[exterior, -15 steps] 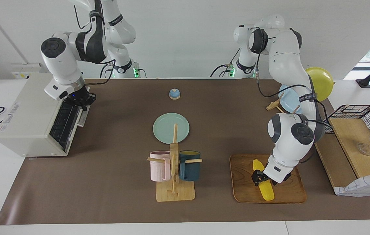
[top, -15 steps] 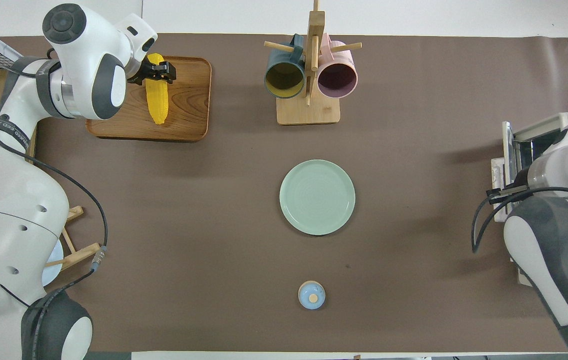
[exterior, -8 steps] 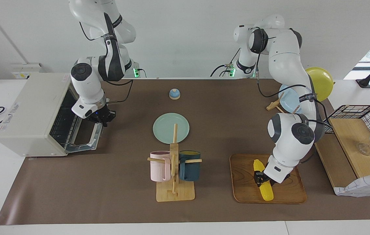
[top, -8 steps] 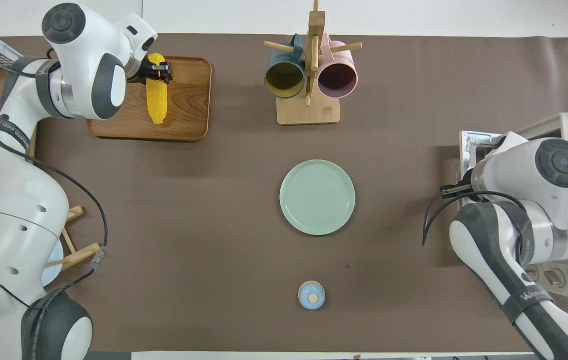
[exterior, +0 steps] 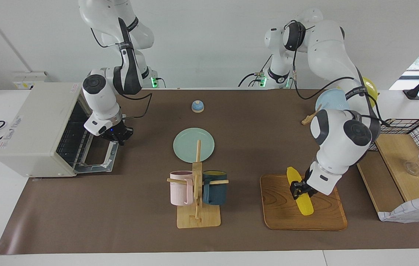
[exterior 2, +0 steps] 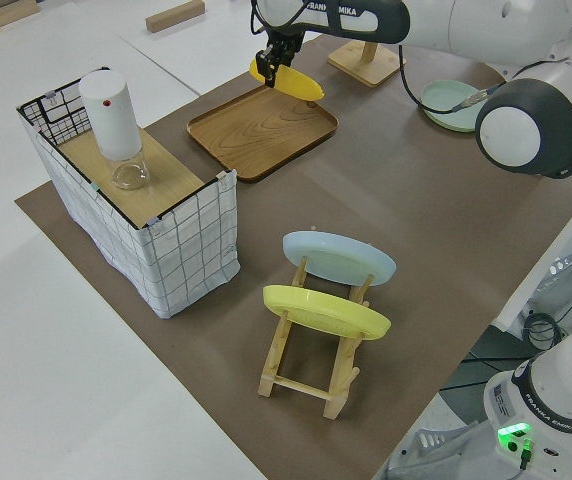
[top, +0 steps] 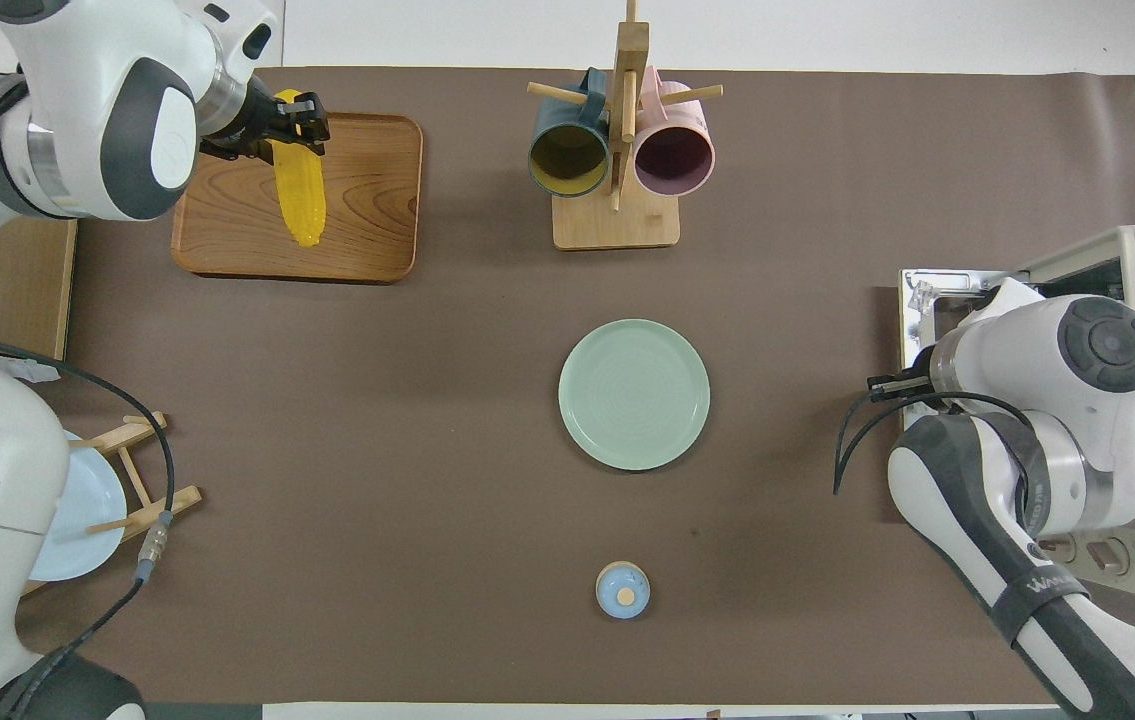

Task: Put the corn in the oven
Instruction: 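Lift the corn with the left gripper while the right gripper reaches the oven door, then lower the corn onto the green plate while the right gripper opens the oven door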

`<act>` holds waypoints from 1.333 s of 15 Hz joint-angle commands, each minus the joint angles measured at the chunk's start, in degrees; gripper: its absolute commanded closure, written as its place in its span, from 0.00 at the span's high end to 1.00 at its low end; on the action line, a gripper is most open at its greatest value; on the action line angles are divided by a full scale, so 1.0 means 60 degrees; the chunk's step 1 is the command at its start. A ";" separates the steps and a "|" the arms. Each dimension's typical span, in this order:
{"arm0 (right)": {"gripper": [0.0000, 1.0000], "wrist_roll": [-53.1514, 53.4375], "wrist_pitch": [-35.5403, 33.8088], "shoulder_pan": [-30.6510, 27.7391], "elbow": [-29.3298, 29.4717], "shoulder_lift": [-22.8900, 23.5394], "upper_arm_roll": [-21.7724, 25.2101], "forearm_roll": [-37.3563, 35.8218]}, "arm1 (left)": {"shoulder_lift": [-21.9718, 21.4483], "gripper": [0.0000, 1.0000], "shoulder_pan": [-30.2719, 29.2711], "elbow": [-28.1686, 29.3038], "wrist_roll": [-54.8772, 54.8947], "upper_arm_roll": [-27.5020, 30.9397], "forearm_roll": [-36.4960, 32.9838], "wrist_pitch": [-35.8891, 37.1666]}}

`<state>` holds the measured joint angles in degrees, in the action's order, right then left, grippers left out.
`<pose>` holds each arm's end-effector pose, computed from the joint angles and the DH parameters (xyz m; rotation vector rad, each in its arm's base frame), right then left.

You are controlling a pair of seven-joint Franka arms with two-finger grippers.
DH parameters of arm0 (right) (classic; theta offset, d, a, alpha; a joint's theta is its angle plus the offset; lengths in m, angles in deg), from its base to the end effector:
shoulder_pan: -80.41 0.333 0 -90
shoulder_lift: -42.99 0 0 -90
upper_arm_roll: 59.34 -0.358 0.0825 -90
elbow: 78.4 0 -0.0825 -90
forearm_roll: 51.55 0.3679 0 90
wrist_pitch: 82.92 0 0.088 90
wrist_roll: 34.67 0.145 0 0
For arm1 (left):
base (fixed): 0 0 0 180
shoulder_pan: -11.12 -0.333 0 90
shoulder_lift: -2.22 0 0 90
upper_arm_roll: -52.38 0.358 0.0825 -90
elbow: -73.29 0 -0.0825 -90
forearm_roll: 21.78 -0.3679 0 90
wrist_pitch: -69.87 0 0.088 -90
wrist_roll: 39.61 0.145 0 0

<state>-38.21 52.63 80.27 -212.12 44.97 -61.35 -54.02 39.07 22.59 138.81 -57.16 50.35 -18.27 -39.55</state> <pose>0.4982 0.0146 0.3371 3.1066 0.1948 -0.0047 0.7421 -0.1771 0.4392 3.0247 0.1451 0.1480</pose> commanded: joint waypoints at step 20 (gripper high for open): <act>1.00 0.1689 -0.0325 0.1136 0.0386 0.0022 0.0027 0.0368 | -0.2864 0.00 0.5852 0.6997 -0.5203 0.0088 0.0528 -0.5963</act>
<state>-27.99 52.36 87.97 -210.44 44.99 -60.99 -52.89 18.29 56.01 183.56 -87.55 49.72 -15.79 -73.88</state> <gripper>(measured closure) 0.000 0.458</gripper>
